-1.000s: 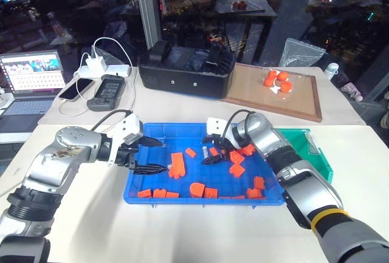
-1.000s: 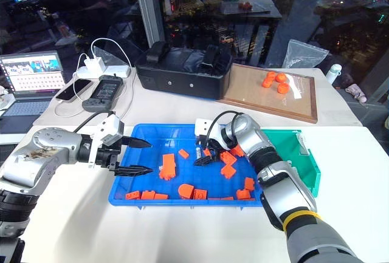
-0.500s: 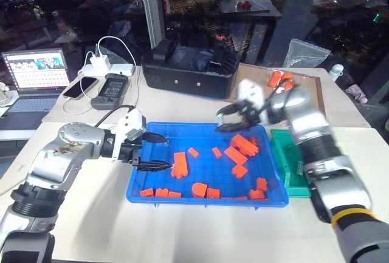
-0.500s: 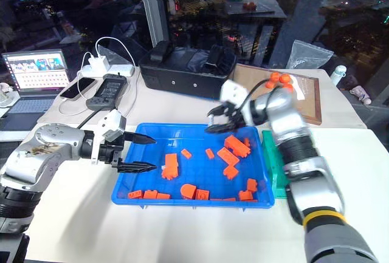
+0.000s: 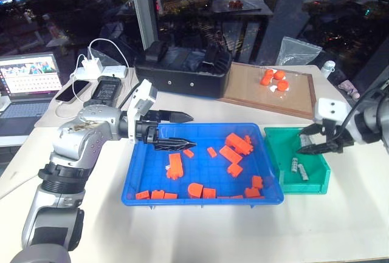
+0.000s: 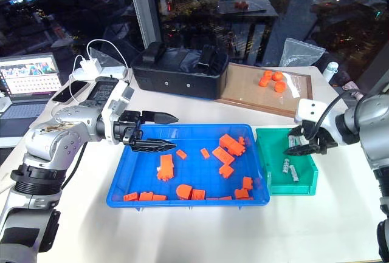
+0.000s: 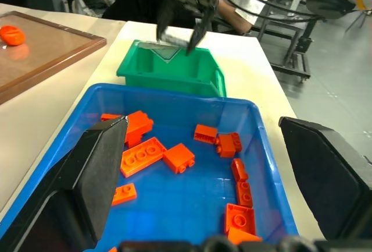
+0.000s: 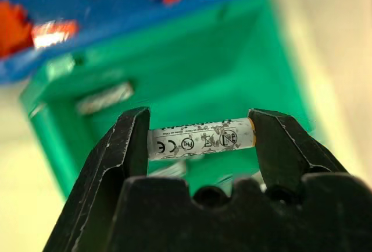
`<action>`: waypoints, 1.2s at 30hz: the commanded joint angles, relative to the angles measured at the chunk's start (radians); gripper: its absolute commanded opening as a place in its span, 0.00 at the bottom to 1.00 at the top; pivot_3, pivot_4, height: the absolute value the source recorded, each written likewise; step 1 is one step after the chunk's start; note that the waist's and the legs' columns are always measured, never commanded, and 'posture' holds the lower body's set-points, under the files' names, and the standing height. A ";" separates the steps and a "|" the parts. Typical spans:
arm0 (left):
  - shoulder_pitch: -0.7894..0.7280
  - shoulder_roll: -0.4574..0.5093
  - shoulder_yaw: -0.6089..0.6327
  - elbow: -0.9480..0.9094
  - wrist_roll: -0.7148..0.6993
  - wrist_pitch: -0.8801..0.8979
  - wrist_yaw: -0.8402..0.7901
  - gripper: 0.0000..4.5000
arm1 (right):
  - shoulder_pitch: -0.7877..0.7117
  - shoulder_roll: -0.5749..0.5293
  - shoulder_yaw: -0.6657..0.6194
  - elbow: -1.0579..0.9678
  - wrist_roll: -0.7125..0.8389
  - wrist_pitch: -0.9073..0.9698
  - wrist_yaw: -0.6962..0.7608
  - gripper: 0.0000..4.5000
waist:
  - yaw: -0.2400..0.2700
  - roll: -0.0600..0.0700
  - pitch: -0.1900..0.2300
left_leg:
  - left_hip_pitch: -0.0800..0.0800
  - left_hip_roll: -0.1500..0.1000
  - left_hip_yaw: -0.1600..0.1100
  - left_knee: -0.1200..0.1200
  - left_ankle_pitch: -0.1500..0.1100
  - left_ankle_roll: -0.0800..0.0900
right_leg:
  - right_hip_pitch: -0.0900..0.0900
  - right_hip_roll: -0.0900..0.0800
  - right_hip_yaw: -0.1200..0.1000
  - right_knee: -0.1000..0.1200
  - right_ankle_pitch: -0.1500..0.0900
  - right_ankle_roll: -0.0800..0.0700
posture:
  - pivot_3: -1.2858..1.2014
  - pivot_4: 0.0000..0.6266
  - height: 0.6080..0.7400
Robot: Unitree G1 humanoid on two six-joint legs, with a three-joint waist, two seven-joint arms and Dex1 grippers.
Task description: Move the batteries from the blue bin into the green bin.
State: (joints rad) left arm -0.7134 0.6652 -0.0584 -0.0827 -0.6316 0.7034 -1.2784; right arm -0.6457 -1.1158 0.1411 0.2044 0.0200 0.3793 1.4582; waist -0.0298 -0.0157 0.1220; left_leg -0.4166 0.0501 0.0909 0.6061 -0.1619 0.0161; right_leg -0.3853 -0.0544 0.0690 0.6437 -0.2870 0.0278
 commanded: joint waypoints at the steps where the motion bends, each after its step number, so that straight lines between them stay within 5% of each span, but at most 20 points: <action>1: -0.016 0.009 0.016 -0.025 -0.024 0.011 -0.006 1.00 | -0.007 0.027 -0.001 0.012 -0.027 -0.055 -0.063 0.78 | -0.001 0.000 0.000 | 0.000 0.000 0.000 0.000 0.000 0.000 | 0.001 0.000 0.000 0.000 0.000 0.000 | 0.52 0.24 1.00; 5: -0.004 0.035 0.022 -0.034 -0.013 0.016 -0.005 1.00 | -0.050 0.039 0.011 0.033 -0.037 -0.061 -0.062 1.00 | 0.008 0.000 0.000 | 0.000 -0.001 0.000 0.001 0.000 0.000 | 0.001 0.000 0.000 0.000 0.000 0.001 | 0.52 0.24 1.00; 13: 0.072 0.161 0.015 -0.013 0.091 -0.049 -0.013 1.00 | -0.259 0.203 0.049 -0.051 0.041 0.061 -0.033 1.00 | 0.003 0.002 0.002 | 0.001 0.001 0.000 -0.001 0.000 0.000 | 0.000 0.001 0.001 0.000 0.000 0.000 | 0.52 0.24 1.00; 23: 0.256 0.359 0.088 -0.018 0.161 -0.105 -0.035 1.00 | -0.261 0.579 0.231 -0.057 0.041 0.029 -0.111 1.00 | 0.021 0.000 0.002 | -0.001 0.001 0.002 0.000 0.000 0.000 | -0.002 -0.001 -0.002 0.001 0.000 0.000 | 0.52 0.24 1.00; 36: 0.333 0.368 0.154 -0.088 0.128 -0.067 0.003 1.00 | -0.389 0.778 0.305 0.173 -0.011 -0.188 -0.141 1.00 | 0.015 -0.001 0.002 | 0.000 0.002 0.003 0.000 0.000 -0.001 | -0.002 -0.002 -0.006 0.003 0.000 -0.001 | 0.52 0.24 1.00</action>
State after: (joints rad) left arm -0.3774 1.0264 0.0625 -0.1431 -0.4870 0.6359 -1.2779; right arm -1.0133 -0.3620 0.4569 0.3543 0.0041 0.2315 1.3177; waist -0.0150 -0.0168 0.1242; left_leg -0.4159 0.0518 0.0944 0.6059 -0.1617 0.0154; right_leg -0.3871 -0.0563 0.0634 0.6465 -0.2873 0.0263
